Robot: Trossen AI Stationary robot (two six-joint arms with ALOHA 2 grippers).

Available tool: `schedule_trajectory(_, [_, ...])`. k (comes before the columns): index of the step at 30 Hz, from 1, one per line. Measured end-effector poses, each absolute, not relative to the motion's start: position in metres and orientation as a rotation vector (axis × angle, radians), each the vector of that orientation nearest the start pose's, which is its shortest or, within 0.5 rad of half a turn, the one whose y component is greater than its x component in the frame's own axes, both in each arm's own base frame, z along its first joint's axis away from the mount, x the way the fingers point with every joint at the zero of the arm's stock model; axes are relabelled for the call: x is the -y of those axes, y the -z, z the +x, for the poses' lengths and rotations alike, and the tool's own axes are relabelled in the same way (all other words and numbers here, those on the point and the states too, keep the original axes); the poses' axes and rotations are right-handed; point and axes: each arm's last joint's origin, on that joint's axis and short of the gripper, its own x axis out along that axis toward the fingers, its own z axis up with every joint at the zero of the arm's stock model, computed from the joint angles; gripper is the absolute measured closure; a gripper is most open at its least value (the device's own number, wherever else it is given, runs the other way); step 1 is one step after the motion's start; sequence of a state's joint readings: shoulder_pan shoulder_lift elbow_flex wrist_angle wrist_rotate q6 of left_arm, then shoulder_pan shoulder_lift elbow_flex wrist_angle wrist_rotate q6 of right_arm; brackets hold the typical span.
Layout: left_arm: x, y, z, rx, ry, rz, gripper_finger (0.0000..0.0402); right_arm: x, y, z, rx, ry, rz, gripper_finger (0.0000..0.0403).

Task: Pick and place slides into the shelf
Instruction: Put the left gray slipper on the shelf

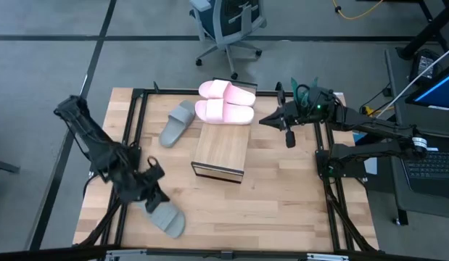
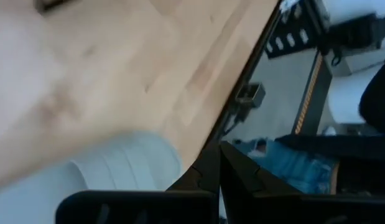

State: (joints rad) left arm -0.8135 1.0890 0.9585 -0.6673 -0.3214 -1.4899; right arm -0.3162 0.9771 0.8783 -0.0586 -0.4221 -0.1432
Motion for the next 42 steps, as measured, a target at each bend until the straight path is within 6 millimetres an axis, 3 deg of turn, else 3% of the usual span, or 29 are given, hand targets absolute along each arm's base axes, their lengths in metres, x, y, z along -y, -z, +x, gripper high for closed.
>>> schedule_trajectory(5, [0.172,-0.281,0.163,-0.884,-0.151,-0.997,0.0402,0.051,-0.343,0.209,-0.138,-0.137,-0.088,0.0399])
schedule_trajectory(12, [0.185,-0.262,0.172,-0.976,-0.211,-1.029,0.0402,0.047,-0.343,0.21,-0.136,-0.158,-0.088,0.0398])
schedule_trajectory(42, [0.186,-0.263,0.175,-0.943,-0.155,-0.976,0.0401,0.038,-0.345,0.212,-0.121,-0.198,-0.069,0.0398])
